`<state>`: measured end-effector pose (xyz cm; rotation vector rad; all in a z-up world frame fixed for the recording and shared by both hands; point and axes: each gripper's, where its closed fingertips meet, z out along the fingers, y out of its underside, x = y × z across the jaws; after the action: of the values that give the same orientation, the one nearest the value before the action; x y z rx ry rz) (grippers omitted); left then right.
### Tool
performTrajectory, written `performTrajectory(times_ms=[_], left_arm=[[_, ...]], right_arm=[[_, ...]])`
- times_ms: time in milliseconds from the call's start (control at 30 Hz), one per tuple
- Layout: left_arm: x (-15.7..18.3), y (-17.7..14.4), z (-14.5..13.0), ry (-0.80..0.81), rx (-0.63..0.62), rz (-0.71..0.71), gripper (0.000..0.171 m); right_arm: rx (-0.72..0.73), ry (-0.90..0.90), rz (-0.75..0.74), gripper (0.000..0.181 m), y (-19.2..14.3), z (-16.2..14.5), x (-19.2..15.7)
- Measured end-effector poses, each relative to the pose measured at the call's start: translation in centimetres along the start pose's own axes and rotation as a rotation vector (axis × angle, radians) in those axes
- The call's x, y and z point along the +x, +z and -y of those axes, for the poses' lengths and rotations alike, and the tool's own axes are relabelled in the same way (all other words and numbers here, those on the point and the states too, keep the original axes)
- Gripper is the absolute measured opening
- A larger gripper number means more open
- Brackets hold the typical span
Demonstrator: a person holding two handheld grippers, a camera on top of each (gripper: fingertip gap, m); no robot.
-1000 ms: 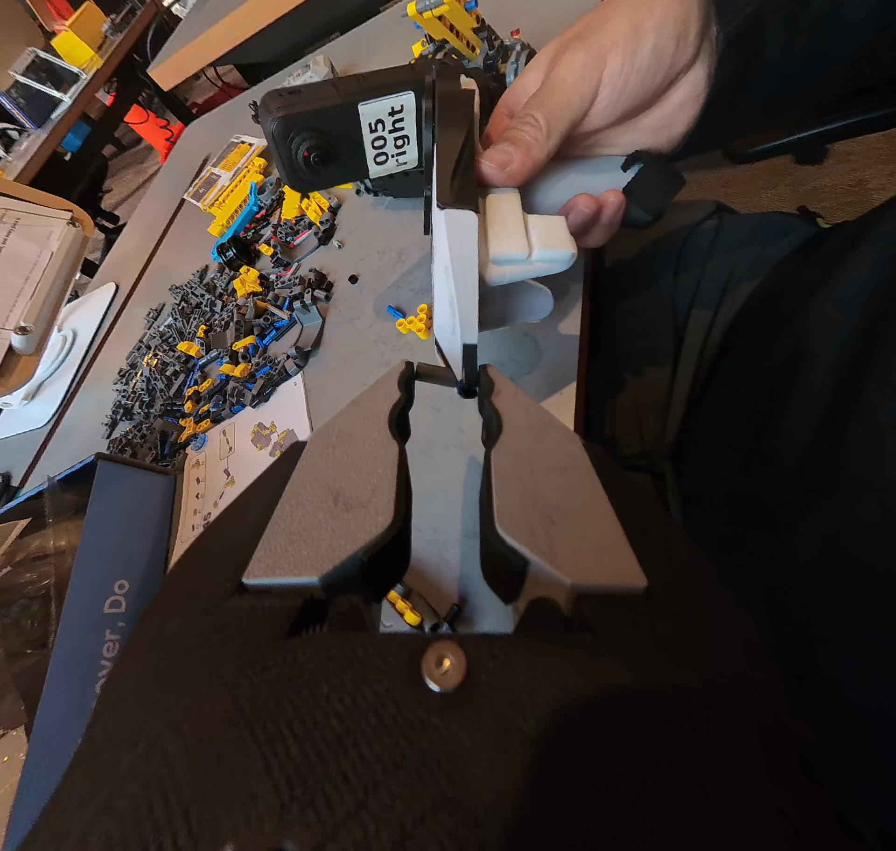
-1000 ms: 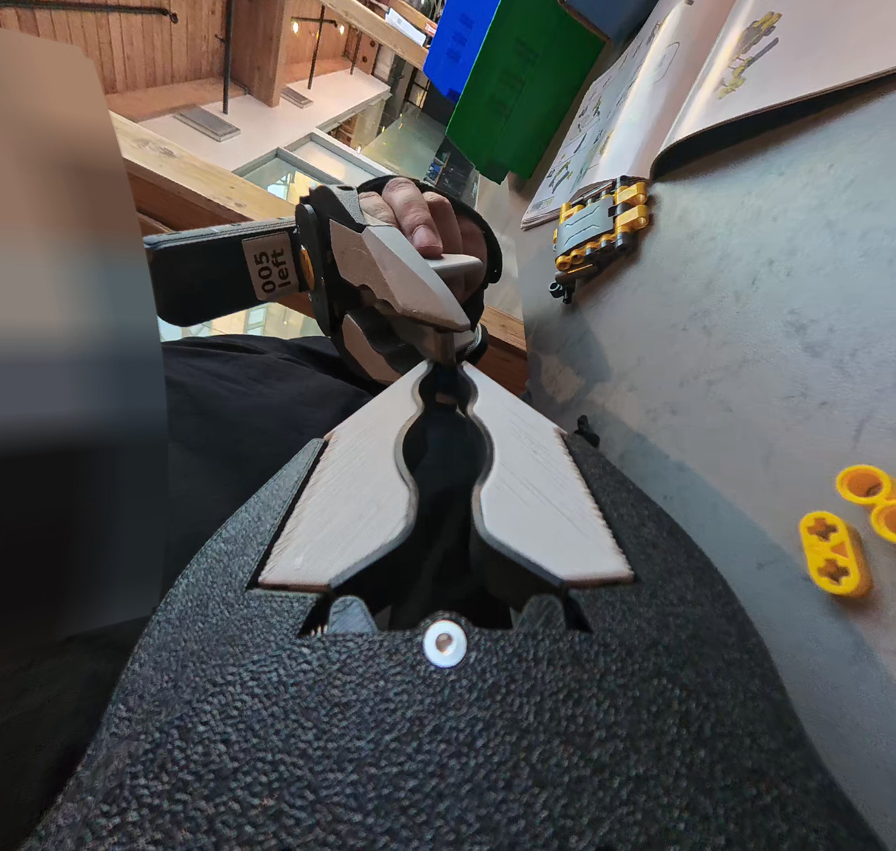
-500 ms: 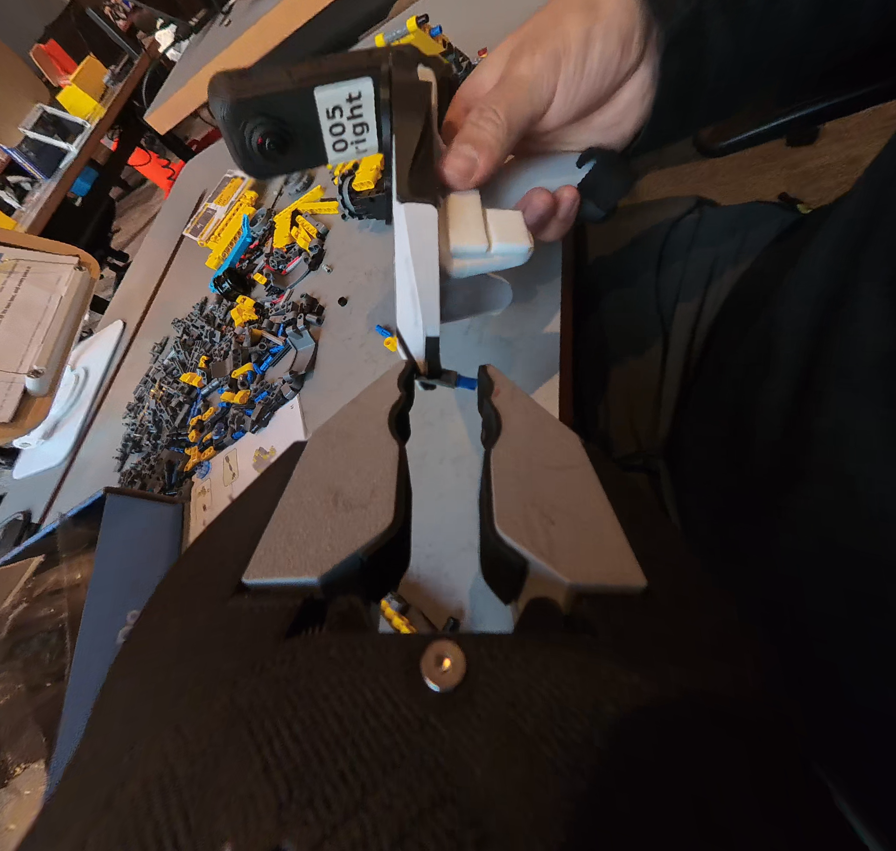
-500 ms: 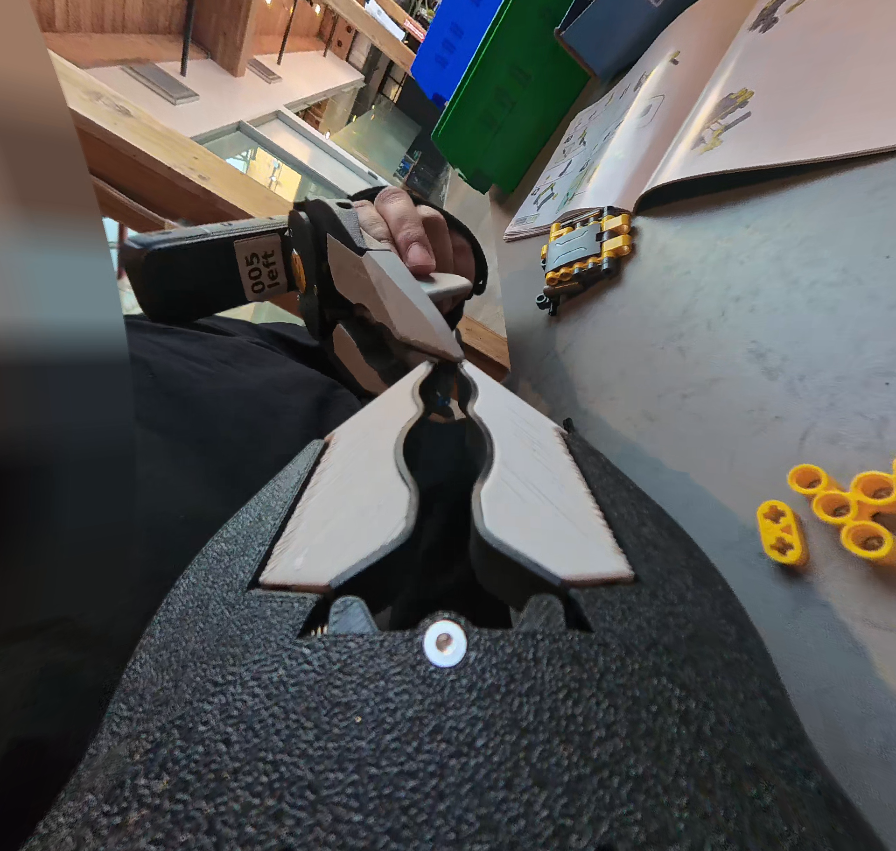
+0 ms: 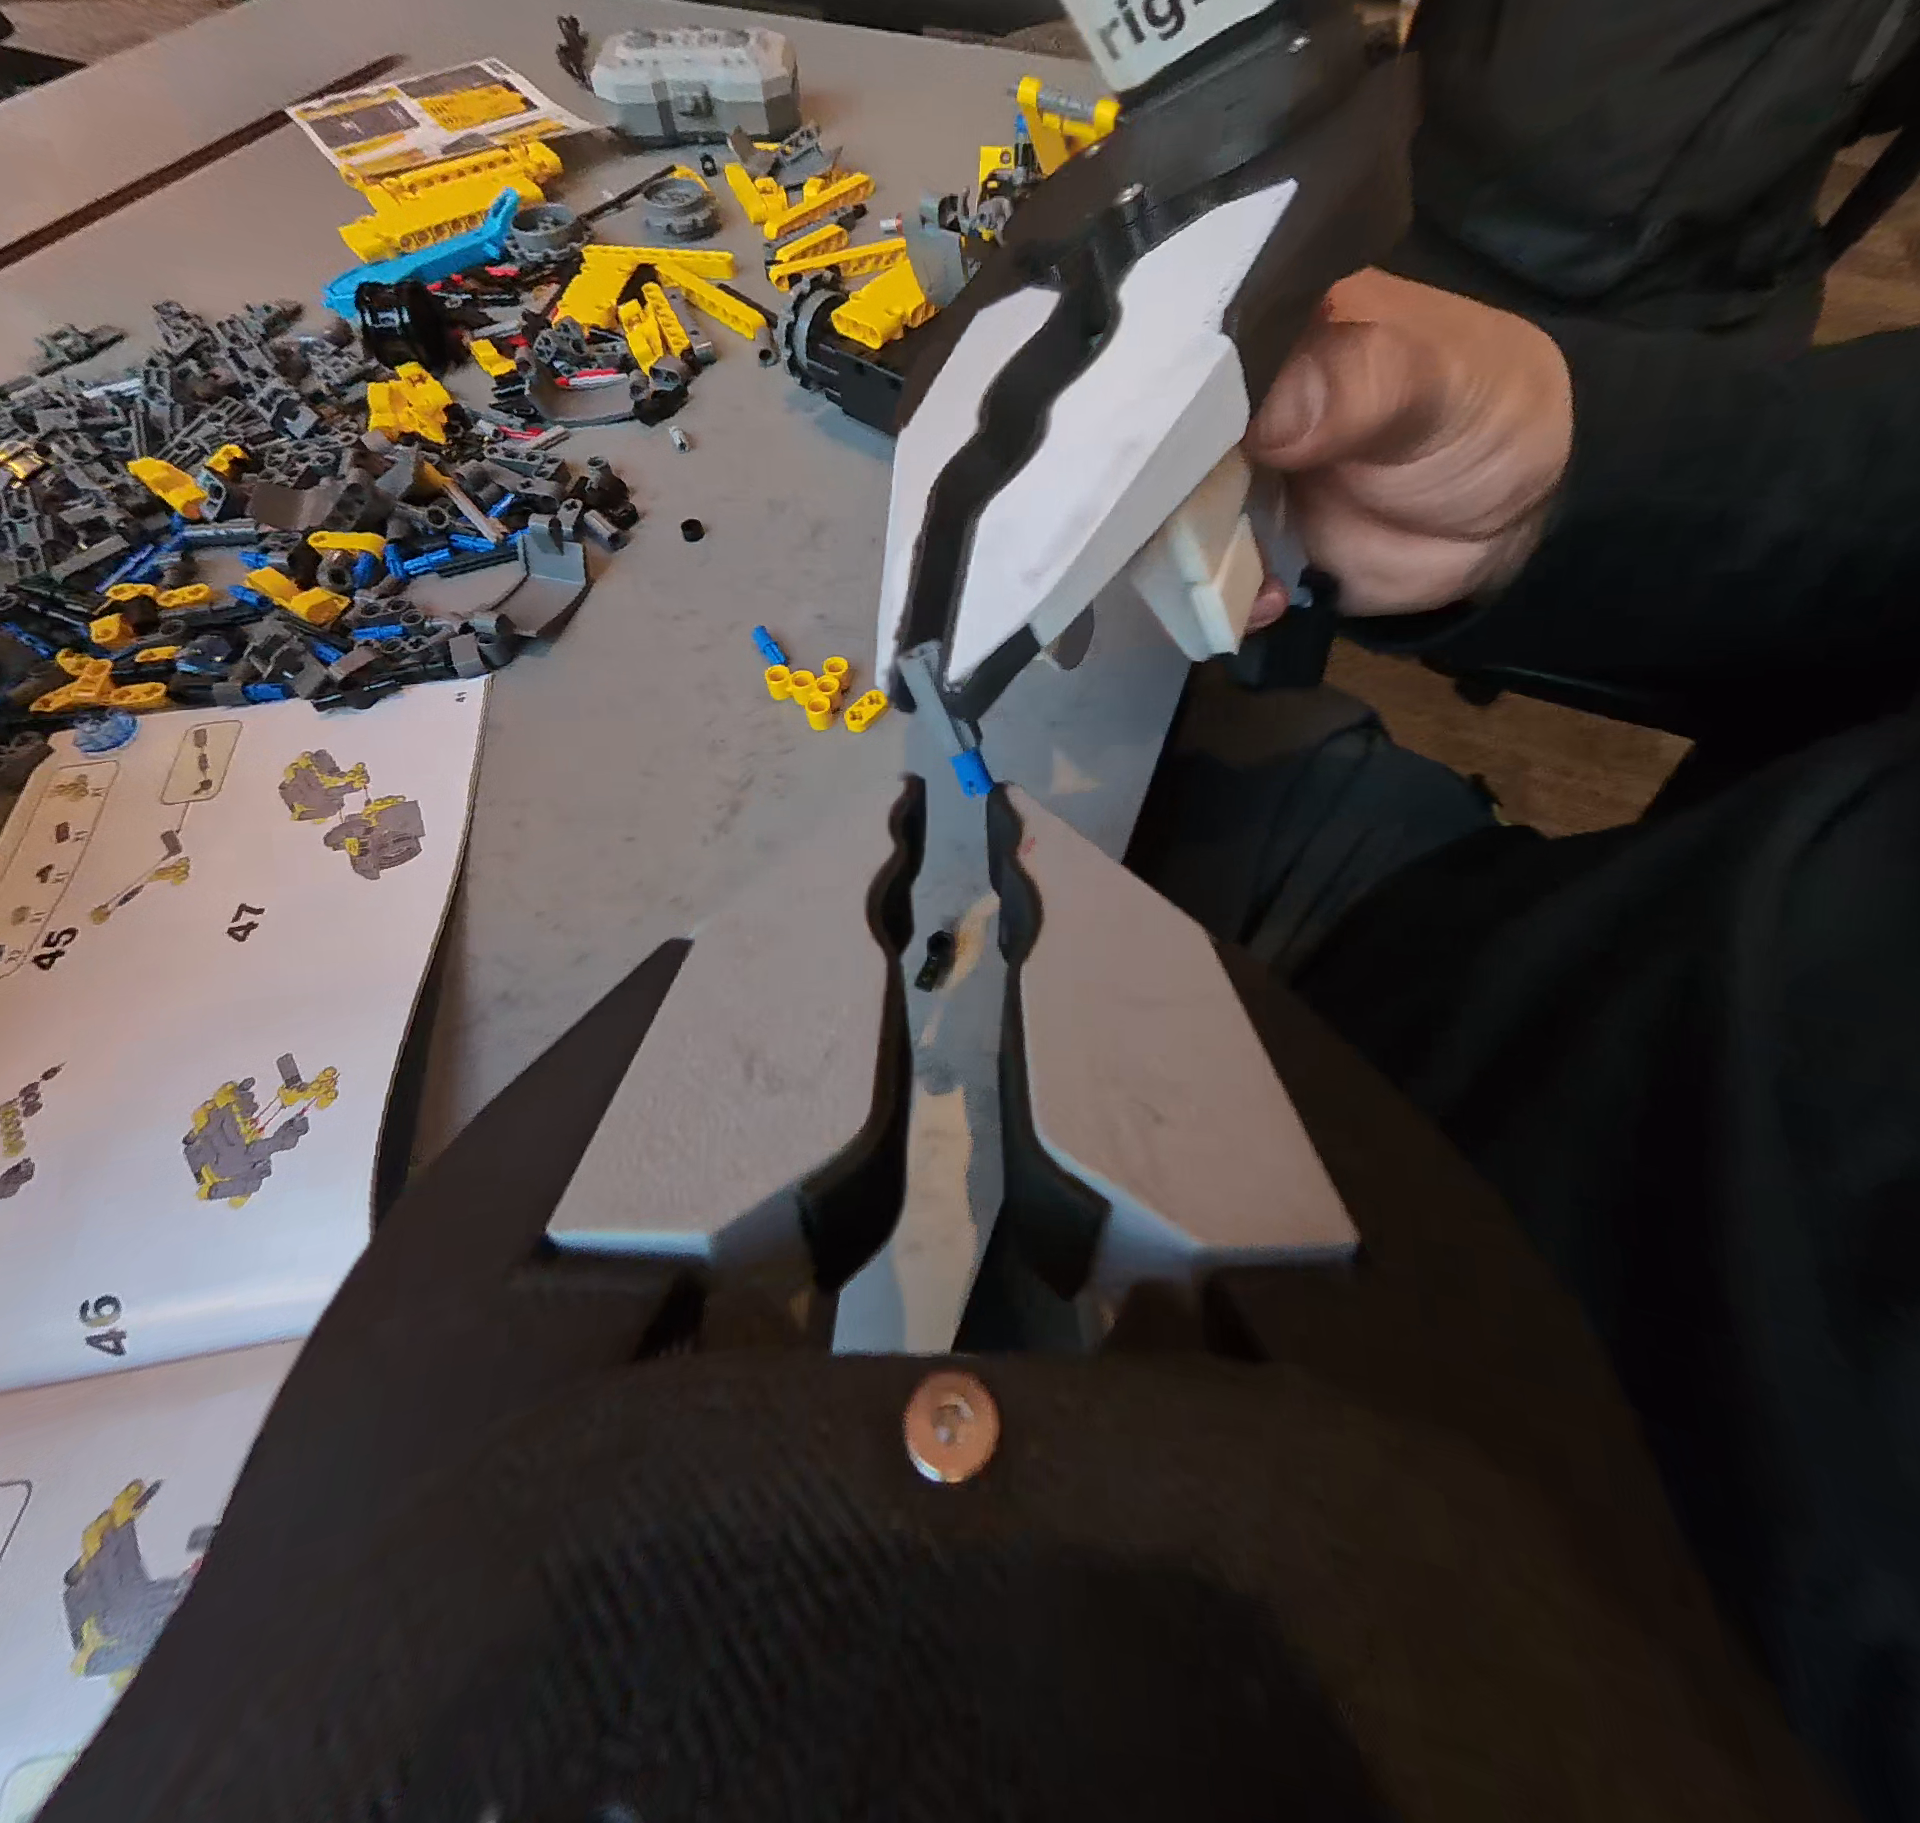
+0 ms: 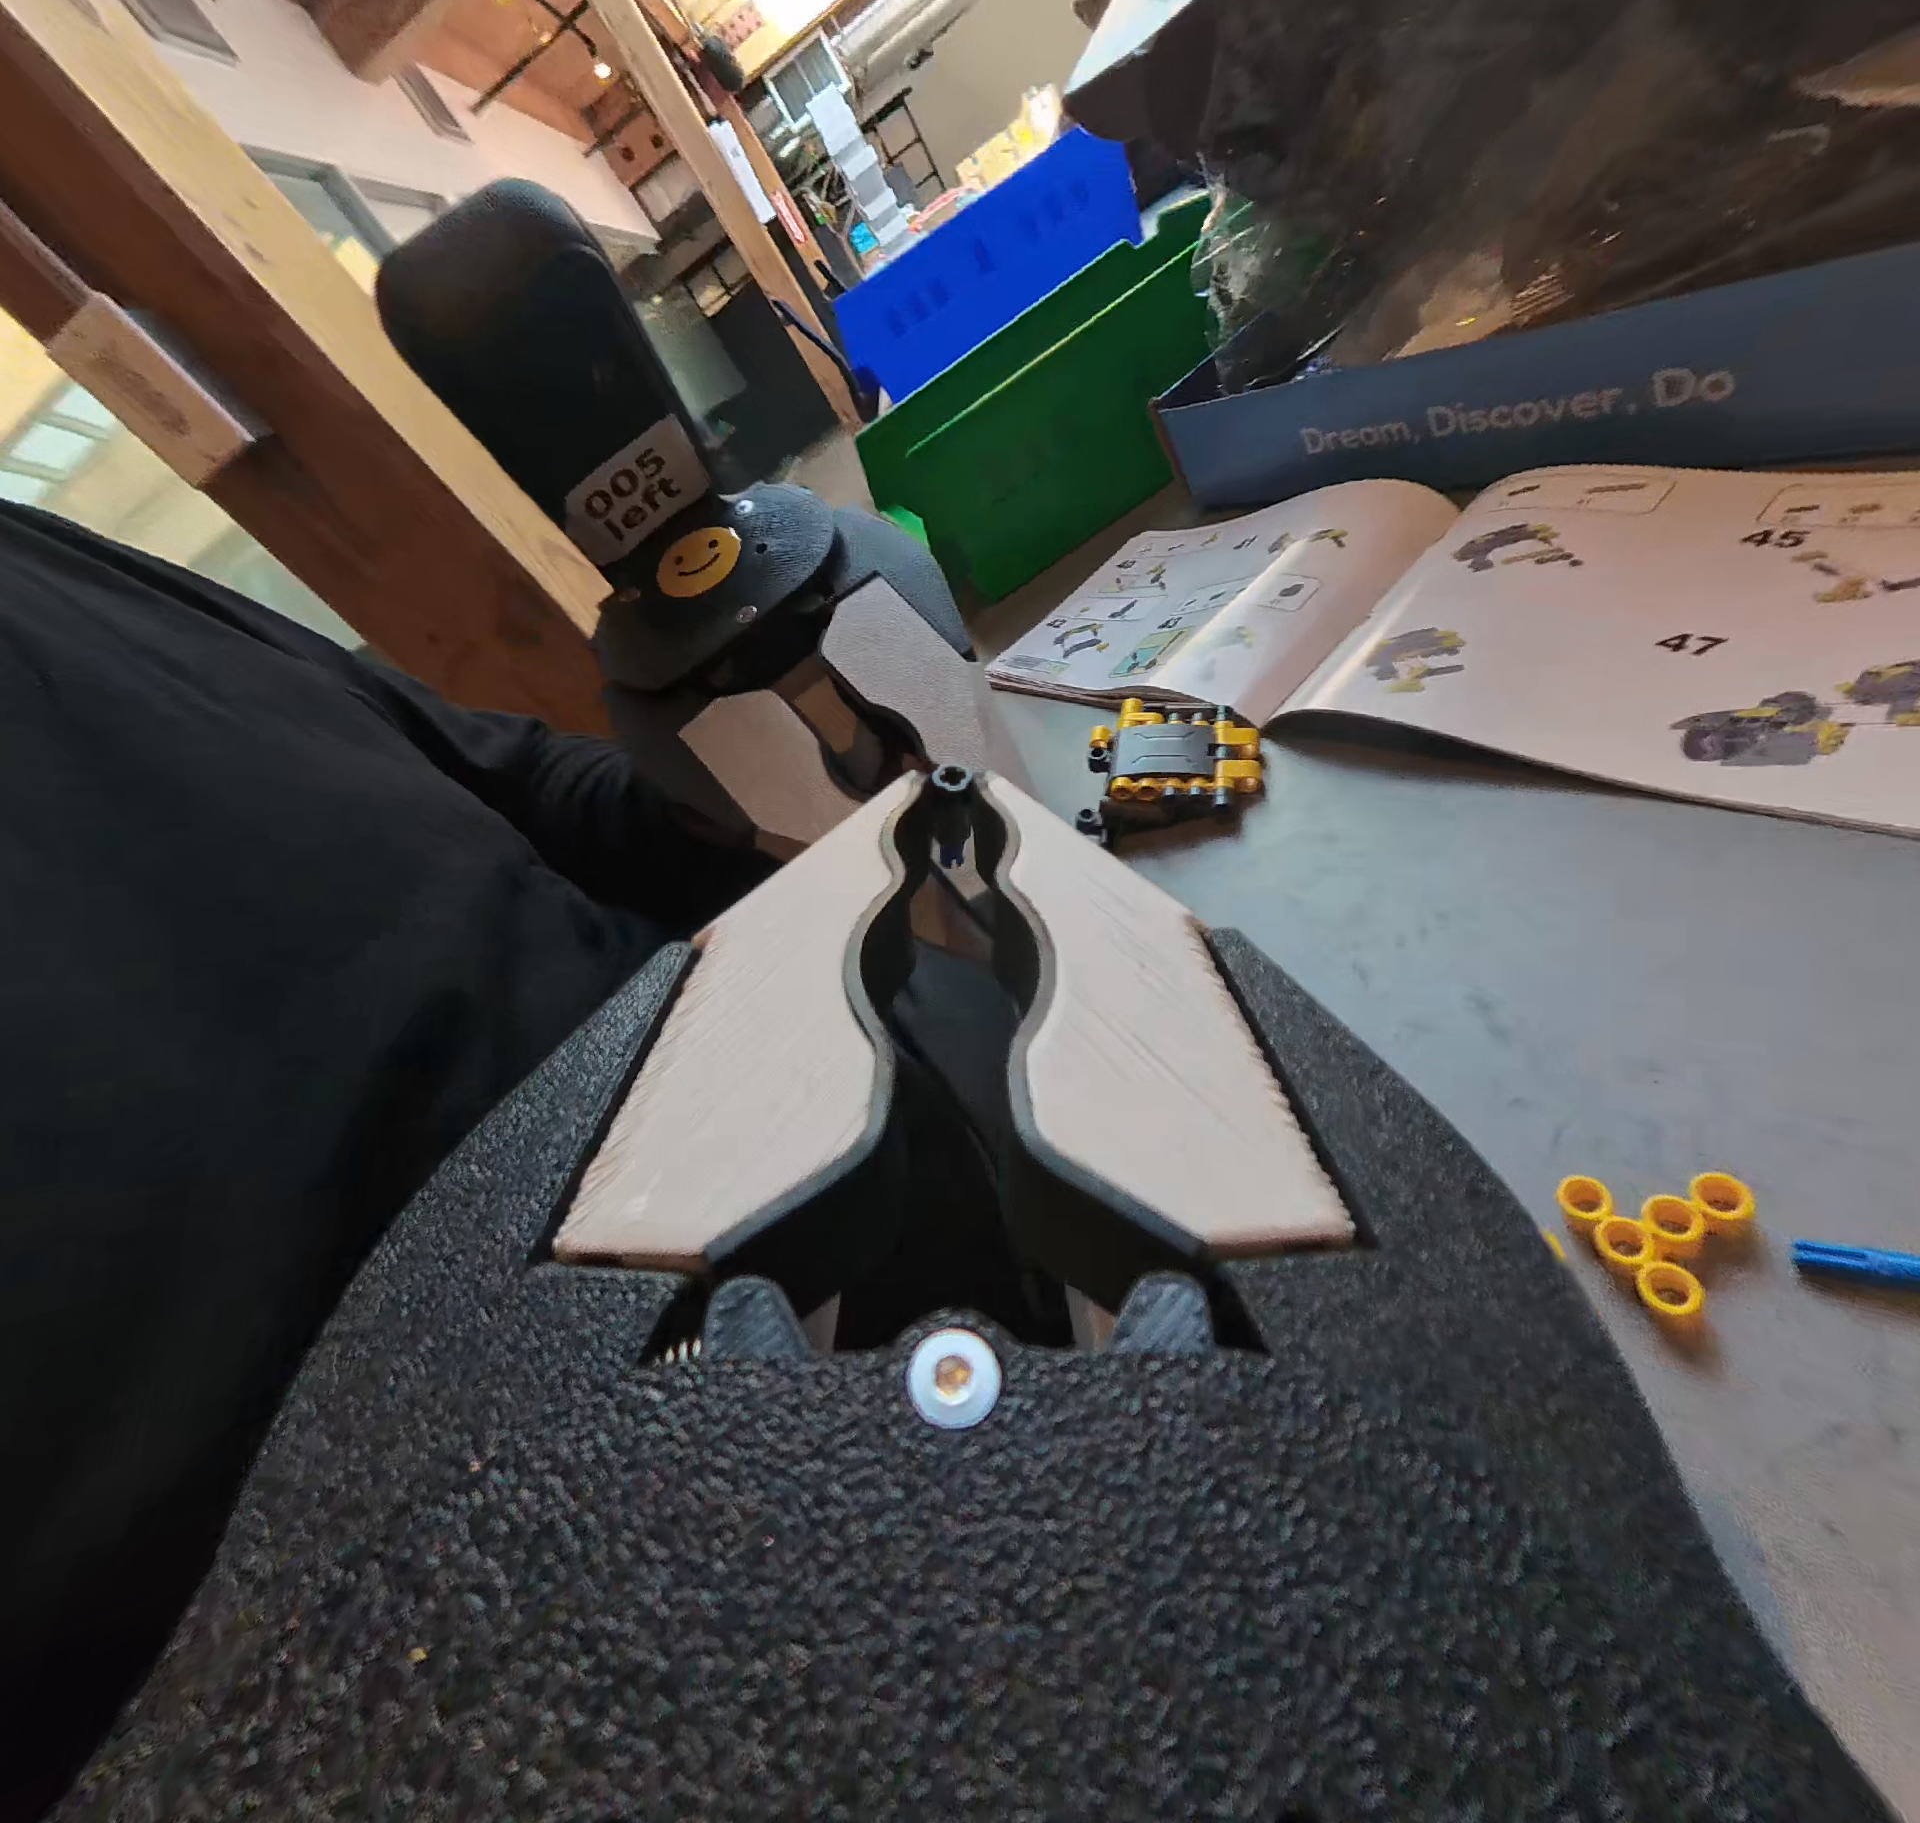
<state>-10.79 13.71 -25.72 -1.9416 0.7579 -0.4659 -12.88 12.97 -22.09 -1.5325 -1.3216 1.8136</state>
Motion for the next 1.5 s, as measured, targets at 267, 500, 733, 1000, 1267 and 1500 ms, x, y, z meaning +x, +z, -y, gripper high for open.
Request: performTrajectory(times_ms=[267,500,733,1000,1267,1500], left_arm=[[0.1,-0.4,0.6,-0.006,0.034,-0.011,0.003],[0.5,-0.5,-0.3,0.093,-0.026,-0.051,0.001],[0.4,-0.1,-1.2,0.204,-0.094,-0.043,0.001],[-1.2,1.6,-6.6,0.247,-0.337,-0.038,0.015],[-0.5,2.5,-6.3,0.187,-0.299,-0.135,0.002],[-0.4,2.4,-6.3,0.175,-0.284,-0.150,0.002]], right_arm=[[0.006,-0.100,-0.062,0.006,0.2,0.0,0.0],[-0.095,-0.166,-0.034,0.006,0.1,-1.0,-0.4],[-0.270,-0.252,-0.076,0.005,-0.2,-2.1,0.0],[-0.420,-0.245,-0.243,0.005,-1.1,-4.4,3.1],[-0.463,-0.236,-0.260,0.005,-0.6,-5.8,4.1],[-0.521,-0.281,-0.265,0.005,-0.2,-6.9,4.2]])
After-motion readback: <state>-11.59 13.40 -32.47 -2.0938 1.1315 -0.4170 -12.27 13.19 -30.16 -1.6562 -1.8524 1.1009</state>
